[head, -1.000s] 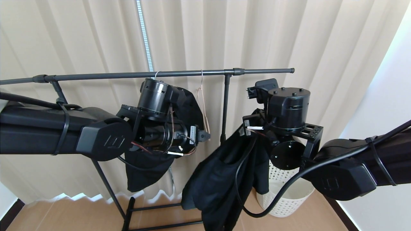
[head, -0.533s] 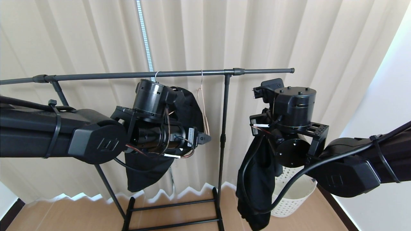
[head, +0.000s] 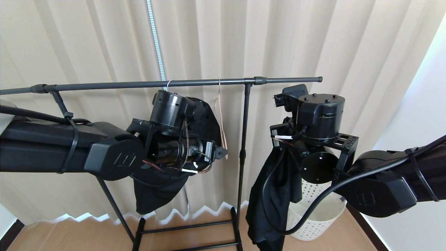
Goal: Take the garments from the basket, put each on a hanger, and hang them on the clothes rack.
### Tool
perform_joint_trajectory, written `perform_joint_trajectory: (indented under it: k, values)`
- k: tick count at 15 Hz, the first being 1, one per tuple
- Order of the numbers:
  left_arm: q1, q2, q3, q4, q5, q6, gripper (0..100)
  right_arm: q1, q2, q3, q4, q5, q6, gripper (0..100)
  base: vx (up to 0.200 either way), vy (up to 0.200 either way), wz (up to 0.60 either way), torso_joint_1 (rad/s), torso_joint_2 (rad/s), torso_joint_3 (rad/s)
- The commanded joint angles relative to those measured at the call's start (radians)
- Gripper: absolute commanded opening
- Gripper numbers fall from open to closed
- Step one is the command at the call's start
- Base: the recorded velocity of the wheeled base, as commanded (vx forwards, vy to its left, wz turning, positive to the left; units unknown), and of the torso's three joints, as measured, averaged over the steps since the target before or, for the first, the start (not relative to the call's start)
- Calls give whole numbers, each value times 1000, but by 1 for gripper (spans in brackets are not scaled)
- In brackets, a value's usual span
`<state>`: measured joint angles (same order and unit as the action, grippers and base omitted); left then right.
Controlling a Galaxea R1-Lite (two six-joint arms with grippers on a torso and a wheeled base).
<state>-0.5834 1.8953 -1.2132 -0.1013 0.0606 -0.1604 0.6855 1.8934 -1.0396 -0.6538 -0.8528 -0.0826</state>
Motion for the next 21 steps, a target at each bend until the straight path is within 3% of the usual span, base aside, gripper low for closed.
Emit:
perform_joint_trajectory:
  k: [1,3,9,14,21]
  values:
    - [-1,2,0,-5,1,-1,100,0,3,0,0,0,0,0,200,0,0,7,2,2]
    - [-1,4,4,-34,1,-2,100,0,6,1,0,0,0,0,200,0,0,17,5,0]
    - [-27,25,46,-152,18,1,100,0,9,4,0,0,0,0,0,0,0,0,0,0]
    - [-55,159,-91,-146,186,-2,100,0,12,4,0,0,0,0,0,0,0,0,0,0]
    - [-67,294,-258,-144,245,-7,100,0,10,4,-1,0,0,0,0,0,0,0,0,0]
